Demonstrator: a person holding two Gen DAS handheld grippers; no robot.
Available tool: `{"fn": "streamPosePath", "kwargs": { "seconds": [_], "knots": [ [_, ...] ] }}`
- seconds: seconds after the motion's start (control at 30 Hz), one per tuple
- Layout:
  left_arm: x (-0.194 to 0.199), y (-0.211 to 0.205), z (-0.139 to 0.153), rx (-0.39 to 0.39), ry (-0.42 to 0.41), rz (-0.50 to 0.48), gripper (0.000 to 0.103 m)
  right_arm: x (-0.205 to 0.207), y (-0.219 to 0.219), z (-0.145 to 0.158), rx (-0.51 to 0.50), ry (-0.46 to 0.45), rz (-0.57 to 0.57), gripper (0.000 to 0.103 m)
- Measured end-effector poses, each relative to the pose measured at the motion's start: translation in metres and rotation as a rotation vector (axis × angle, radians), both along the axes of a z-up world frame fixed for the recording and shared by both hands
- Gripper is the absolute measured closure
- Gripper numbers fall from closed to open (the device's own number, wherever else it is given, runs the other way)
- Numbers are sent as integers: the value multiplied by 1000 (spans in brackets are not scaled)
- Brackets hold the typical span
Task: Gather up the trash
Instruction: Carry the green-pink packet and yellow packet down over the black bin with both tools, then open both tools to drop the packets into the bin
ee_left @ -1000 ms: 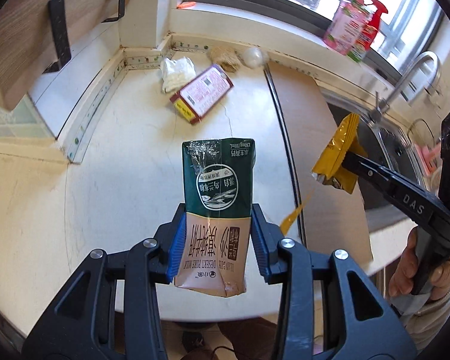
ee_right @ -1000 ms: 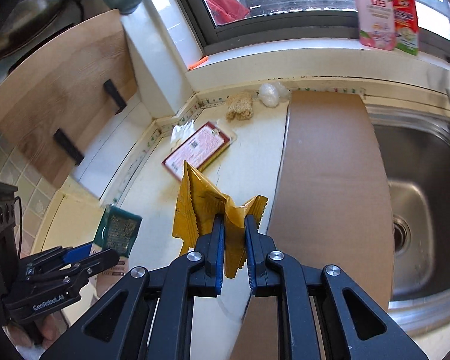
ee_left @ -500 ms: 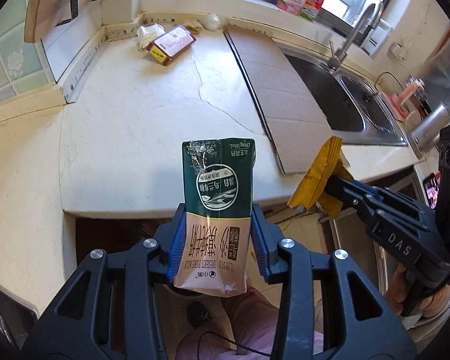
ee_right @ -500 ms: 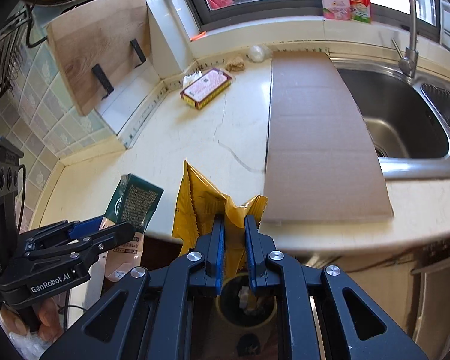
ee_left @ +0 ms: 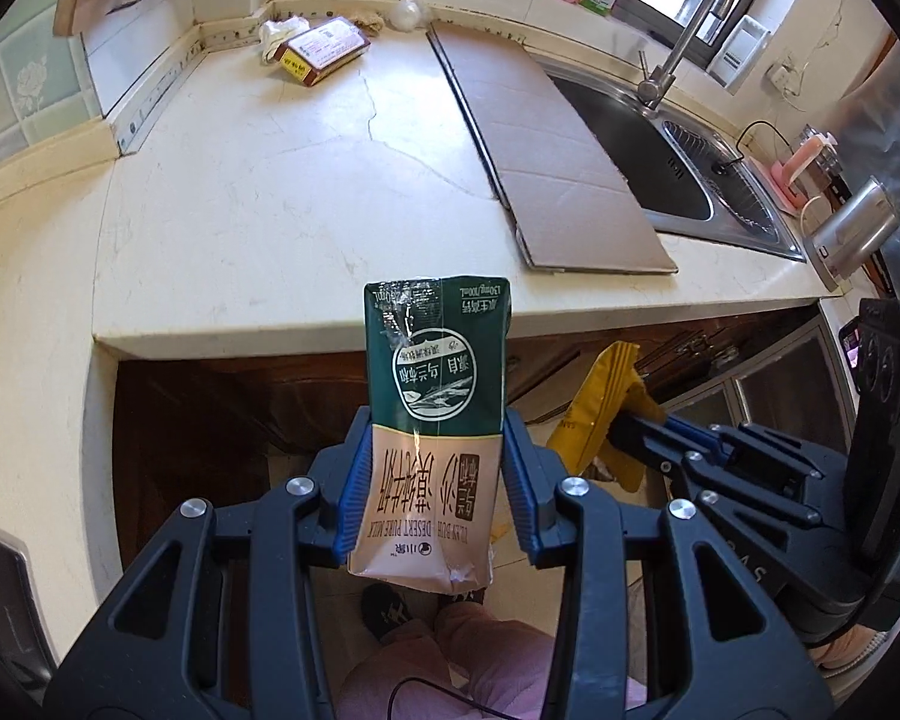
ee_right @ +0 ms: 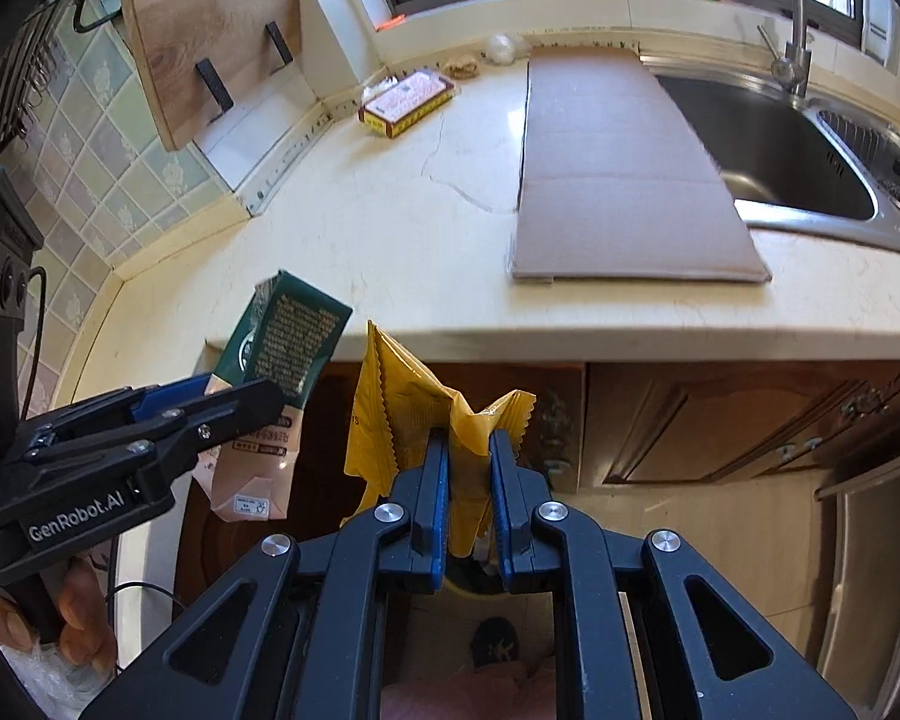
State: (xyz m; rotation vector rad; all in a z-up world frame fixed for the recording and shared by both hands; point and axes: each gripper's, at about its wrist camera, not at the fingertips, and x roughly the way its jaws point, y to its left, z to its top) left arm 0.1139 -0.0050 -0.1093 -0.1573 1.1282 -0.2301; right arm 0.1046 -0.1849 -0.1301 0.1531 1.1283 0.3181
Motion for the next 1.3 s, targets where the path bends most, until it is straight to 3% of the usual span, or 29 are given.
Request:
{"fn": "streamPosePath", "kwargs": {
  "seconds": [0.27, 0.53, 0.93, 1.3],
  "knots": [
    [-14, -1, -54, -8, 76, 62, 67, -6, -7, -55, -4, 91, 27, 91],
    [-24, 0, -118, 16, 128, 79, 67, -7, -4, -130, -17, 182, 47, 91],
    [-31, 20, -276, 15, 267, 185, 67, -14, 22, -278, -46, 326, 70, 91],
    [-24, 41, -391, -15, 336, 196, 66, -4, 57, -404, -79, 397, 90, 91]
  ]
}}
